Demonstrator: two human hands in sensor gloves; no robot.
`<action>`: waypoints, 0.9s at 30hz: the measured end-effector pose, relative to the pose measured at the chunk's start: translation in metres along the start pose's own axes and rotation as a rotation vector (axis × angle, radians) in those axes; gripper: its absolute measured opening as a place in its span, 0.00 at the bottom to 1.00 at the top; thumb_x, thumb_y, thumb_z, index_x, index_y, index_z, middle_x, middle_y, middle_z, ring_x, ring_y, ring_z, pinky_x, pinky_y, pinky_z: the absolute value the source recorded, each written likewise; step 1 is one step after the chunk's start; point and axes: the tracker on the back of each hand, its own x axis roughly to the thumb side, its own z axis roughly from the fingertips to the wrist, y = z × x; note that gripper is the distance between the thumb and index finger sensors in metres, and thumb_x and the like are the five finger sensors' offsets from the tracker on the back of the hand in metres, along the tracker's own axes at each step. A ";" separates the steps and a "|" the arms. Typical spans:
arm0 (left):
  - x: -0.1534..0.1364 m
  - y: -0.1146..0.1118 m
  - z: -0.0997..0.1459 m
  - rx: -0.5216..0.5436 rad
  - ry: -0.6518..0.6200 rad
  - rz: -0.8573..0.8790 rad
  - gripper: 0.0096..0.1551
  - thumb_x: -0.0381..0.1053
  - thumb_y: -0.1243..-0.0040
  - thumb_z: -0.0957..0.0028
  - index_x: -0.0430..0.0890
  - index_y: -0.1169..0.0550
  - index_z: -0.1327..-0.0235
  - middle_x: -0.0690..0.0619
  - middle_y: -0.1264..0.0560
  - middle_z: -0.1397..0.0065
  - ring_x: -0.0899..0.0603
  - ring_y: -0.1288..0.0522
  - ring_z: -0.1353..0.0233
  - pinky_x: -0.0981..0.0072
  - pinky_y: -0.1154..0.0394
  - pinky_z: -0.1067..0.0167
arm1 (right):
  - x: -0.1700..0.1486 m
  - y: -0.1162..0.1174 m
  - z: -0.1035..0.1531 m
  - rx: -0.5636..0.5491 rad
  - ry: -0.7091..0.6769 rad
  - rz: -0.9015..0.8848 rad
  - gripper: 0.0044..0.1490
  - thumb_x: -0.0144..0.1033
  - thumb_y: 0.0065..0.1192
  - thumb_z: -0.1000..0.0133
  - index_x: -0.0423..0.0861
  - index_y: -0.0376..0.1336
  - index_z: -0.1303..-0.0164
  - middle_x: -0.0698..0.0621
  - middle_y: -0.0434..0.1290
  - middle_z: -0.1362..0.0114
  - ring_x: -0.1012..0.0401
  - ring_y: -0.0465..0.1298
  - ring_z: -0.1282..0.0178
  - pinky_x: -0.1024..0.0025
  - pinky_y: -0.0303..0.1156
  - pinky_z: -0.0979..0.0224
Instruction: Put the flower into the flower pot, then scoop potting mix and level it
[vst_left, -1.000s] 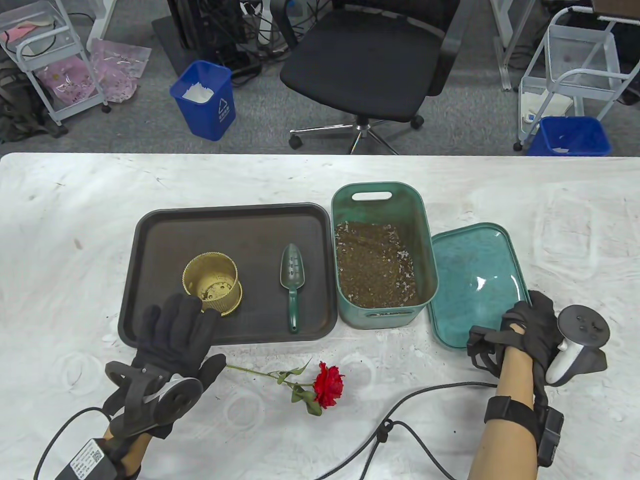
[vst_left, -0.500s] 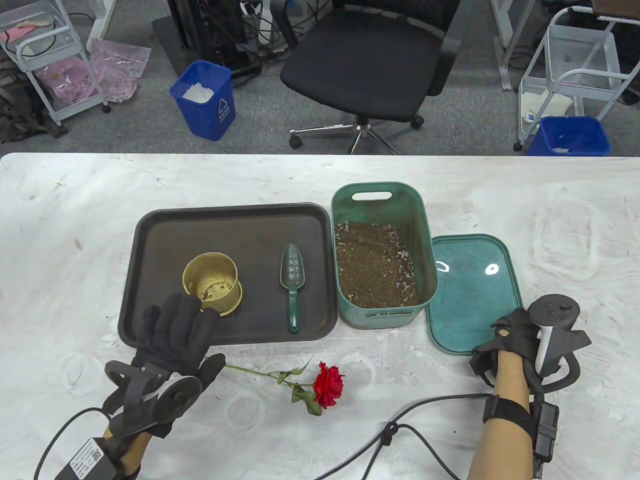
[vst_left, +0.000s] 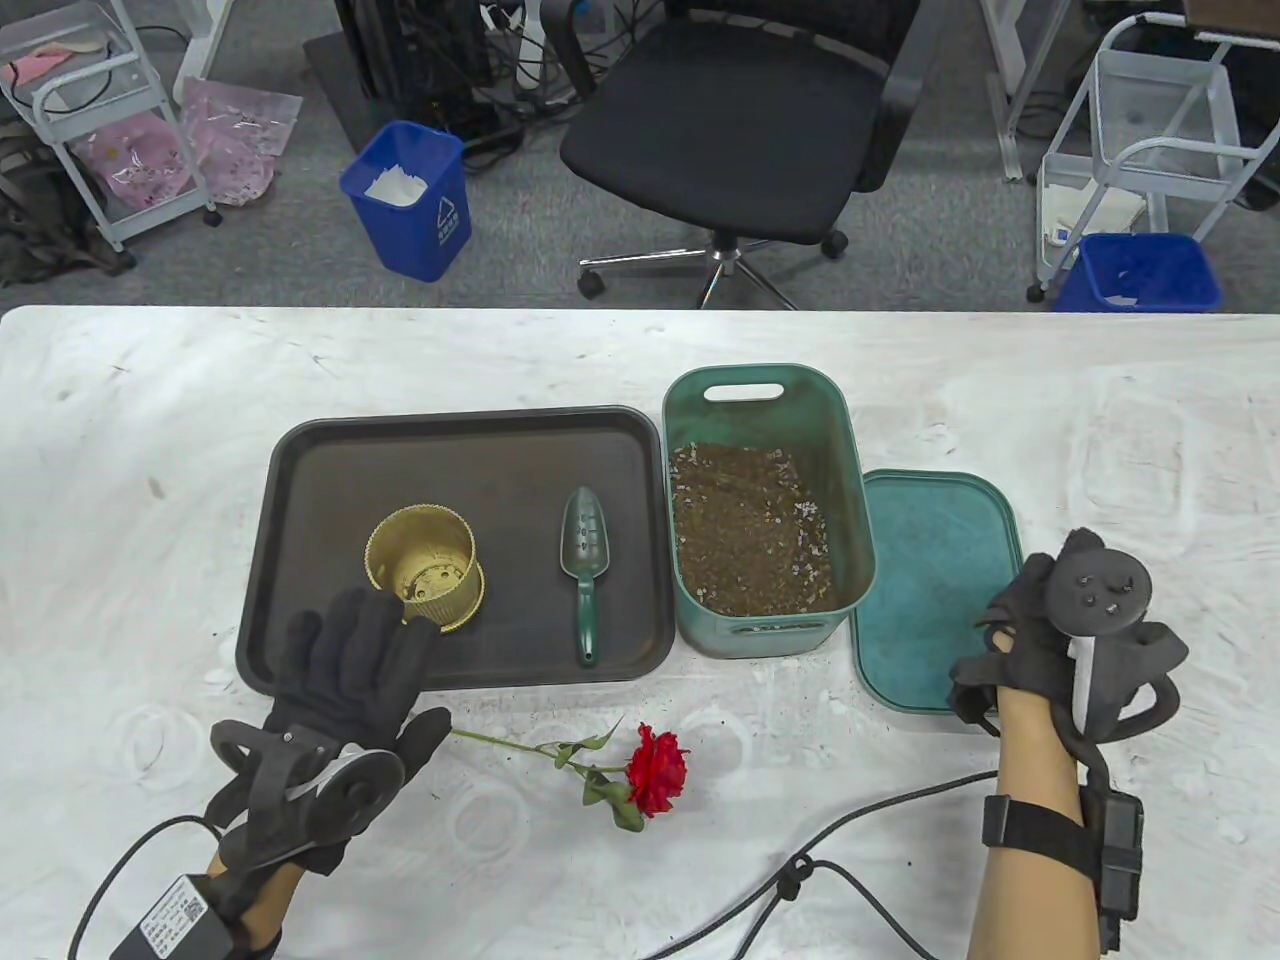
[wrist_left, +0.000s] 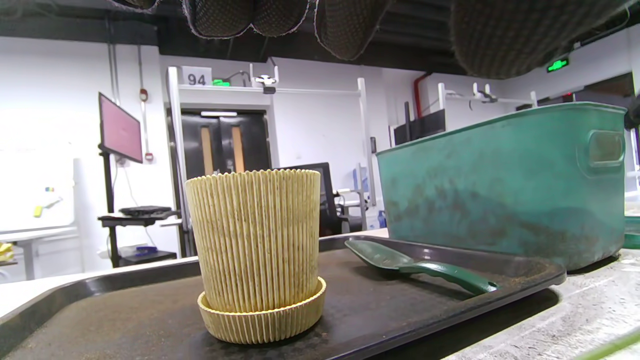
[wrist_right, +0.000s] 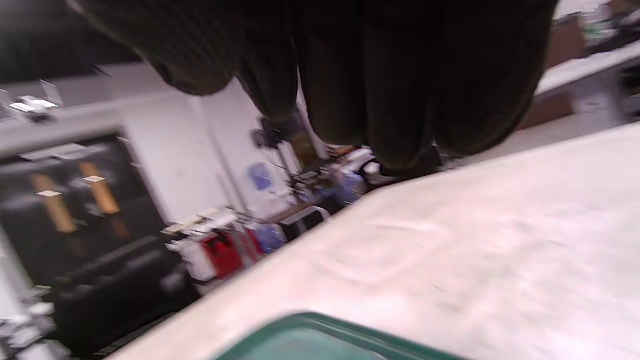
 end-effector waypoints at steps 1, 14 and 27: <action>0.000 0.000 0.000 0.000 0.000 0.000 0.49 0.72 0.44 0.59 0.56 0.38 0.23 0.47 0.51 0.17 0.32 0.46 0.15 0.31 0.46 0.23 | 0.009 -0.007 0.003 -0.014 -0.049 -0.016 0.35 0.44 0.60 0.50 0.47 0.63 0.31 0.37 0.70 0.25 0.35 0.74 0.32 0.36 0.75 0.37; -0.002 -0.006 -0.002 -0.032 0.011 0.017 0.49 0.72 0.44 0.59 0.56 0.38 0.23 0.46 0.51 0.17 0.32 0.45 0.15 0.31 0.46 0.23 | 0.118 -0.056 0.120 -0.202 -0.923 -0.130 0.38 0.49 0.59 0.49 0.51 0.60 0.27 0.39 0.65 0.19 0.36 0.69 0.23 0.31 0.68 0.29; -0.007 -0.015 -0.004 -0.074 0.038 0.046 0.49 0.72 0.44 0.59 0.55 0.39 0.23 0.47 0.51 0.17 0.32 0.46 0.15 0.31 0.46 0.23 | 0.097 0.016 0.164 -0.217 -1.155 -0.063 0.36 0.54 0.53 0.48 0.53 0.63 0.29 0.42 0.70 0.21 0.40 0.71 0.23 0.28 0.67 0.28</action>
